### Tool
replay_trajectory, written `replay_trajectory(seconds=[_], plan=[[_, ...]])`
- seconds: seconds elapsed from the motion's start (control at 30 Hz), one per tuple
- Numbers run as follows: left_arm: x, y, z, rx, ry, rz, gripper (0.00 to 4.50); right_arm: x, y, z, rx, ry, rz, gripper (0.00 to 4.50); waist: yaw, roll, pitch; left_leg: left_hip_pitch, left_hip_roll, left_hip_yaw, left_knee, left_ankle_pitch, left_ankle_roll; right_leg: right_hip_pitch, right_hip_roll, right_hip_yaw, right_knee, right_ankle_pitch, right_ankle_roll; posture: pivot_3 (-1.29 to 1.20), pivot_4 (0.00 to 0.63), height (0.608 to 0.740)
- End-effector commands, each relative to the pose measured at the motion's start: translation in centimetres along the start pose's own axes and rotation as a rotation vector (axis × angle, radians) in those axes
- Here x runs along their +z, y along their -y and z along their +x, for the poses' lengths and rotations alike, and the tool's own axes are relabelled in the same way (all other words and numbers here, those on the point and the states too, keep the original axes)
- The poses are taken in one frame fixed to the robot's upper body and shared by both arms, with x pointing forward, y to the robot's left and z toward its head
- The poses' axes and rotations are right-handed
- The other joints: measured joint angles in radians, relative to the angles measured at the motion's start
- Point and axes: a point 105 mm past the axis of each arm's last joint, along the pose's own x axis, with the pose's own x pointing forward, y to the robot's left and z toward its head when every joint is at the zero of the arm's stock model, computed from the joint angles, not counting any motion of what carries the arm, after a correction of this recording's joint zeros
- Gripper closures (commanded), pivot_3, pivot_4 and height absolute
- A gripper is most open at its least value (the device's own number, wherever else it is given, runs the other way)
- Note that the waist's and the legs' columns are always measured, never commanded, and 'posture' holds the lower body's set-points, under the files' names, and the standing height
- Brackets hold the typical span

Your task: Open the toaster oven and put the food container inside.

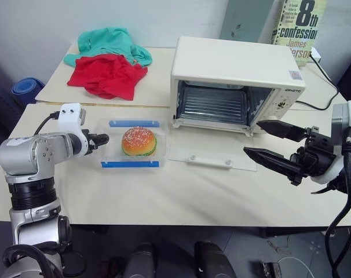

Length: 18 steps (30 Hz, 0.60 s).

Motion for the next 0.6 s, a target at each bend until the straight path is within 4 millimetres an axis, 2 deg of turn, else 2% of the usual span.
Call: replay_trajectory(seconds=[0.03, 0.07, 0.27, 0.4, 0.53, 0.6], plan=[[-0.19, -0.2, -0.16, 0.018, -0.004, 0.003, 1.95, 0.64, -0.36, 0.16, 0.024, 0.011, -0.03, 0.0, 0.0, 0.0, 0.0, 0.0, 0.0, 0.0, 0.0, 0.0, 0.0, 0.0, 0.0, 0.0, 0.0, 0.0, 0.0, 0.0, 0.15, 0.74], [-0.26, -0.14, -0.11, 0.017, -0.006, -0.001, 2.16, 0.64, -0.37, 0.17, 0.025, 0.012, -0.03, 0.0, 0.0, 0.0, 0.0, 0.0, 0.0, 0.0, 0.0, 0.001, 0.0, 0.0, 0.0, 0.0, 0.0, 0.0, 0.0, 0.0, 0.15, 0.74], [-0.16, 0.26, 0.19, -0.005, -0.006, -0.025, 2.16, 0.77, -0.31, 0.12, 0.024, 0.016, -0.033, 0.0, 0.0, 0.0, 0.0, 0.0, 0.0, 0.0, 0.0, 0.001, 0.0, 0.0, -0.001, 0.0, 0.0, 0.0, 0.0, 0.0, 0.15, 0.74], [0.0, 0.64, 0.38, -0.031, -0.008, -0.039, 2.95, 0.8, -0.34, 0.11, 0.023, 0.02, -0.034, 0.0, 0.001, 0.0, 0.0, 0.0, 0.0, 0.0, 0.0, 0.001, 0.0, 0.0, -0.001, 0.0, 0.0, 0.0, 0.0, 0.0, 0.15, 0.74], [0.25, 0.55, 0.48, -0.029, -0.009, -0.048, 4.13, 0.78, -0.5, 0.0, 0.025, 0.02, -0.034, 0.0, 0.002, 0.0, 0.0, 0.0, 0.0, 0.0, 0.0, 0.001, 0.0, 0.0, -0.001, 0.0, 0.0, 0.0, 0.0, 0.0, 0.15, 0.74], [0.33, 0.33, 0.49, -0.019, -0.009, -0.049, 4.45, 0.77, -0.64, -0.08, 0.029, 0.018, -0.036, 0.0, 0.002, 0.0, 0.0, 0.0, 0.0, 0.0, 0.0, 0.001, 0.0, 0.0, -0.001, 0.0, 0.0, 0.0, 0.0, 0.0, 0.15, 0.74]])
